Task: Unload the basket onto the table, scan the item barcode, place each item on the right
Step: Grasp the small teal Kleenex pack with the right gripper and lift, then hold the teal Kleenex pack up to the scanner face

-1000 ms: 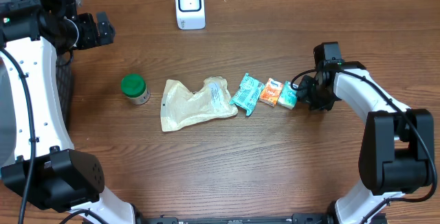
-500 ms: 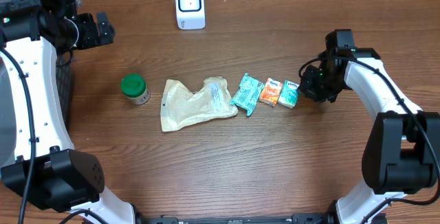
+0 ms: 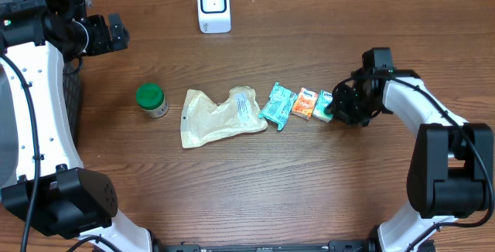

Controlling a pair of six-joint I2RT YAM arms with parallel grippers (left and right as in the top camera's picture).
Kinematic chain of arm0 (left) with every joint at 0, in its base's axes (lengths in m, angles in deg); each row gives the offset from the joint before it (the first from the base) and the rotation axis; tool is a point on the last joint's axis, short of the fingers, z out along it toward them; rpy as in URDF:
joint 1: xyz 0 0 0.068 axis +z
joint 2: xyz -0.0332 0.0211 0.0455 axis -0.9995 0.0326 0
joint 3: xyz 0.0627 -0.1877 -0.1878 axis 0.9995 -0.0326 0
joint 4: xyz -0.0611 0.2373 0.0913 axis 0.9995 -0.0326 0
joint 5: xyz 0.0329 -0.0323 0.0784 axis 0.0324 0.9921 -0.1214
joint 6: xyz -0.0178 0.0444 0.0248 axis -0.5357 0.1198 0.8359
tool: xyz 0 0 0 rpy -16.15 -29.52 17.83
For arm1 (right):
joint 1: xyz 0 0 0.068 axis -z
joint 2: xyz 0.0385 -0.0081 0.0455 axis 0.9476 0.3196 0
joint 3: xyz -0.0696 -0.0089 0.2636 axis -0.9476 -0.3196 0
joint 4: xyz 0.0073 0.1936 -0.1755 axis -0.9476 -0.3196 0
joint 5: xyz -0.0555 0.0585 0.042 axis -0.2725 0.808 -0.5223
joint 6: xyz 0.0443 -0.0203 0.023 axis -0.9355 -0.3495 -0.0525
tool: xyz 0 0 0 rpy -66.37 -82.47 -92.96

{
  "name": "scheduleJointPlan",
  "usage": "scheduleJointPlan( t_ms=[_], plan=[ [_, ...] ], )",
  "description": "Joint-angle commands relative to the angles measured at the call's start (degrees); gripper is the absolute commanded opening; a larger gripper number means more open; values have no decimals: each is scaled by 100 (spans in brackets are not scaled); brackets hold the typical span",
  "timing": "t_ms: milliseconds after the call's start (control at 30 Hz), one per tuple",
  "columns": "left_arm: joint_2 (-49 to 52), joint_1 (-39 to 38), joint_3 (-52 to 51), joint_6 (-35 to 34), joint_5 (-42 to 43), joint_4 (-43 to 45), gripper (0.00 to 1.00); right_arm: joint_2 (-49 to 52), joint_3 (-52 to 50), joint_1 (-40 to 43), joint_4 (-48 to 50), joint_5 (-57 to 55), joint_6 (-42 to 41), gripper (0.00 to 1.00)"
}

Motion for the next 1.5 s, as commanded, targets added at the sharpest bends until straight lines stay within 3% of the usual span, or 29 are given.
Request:
scheduleJointPlan(
  t_ms=[0,200,333,533,933,1167,1267,1467],
  plan=[
    [-83,-4,59,-52,26,20,100,-90,-308,-87,391,48,-33,25],
    [-83,-4,59,-52,26,20,99,-90,-798,-136,1143,48,-35,25],
    [-83,-4,59,-52,26,20,99,-90,-935,-133,1246,24,-33,6],
    [-83,-2,59,-52,26,20,100,-92,-879,-79,887,234,-28,4],
    [-83,-2,59,-52,26,22,100,-739,-208,649,81,4009,1572,4],
    [-83,-4,59,-52,26,22,100,-1036,-210,662,417,6111,1860,4],
    [-83,-2,59,-52,26,20,99,-1036,-210,544,815,6725,1843,4],
    [-83,-2,59,-52,26,22,100,-1036,-210,260,979,6677,1652,4]
  ],
)
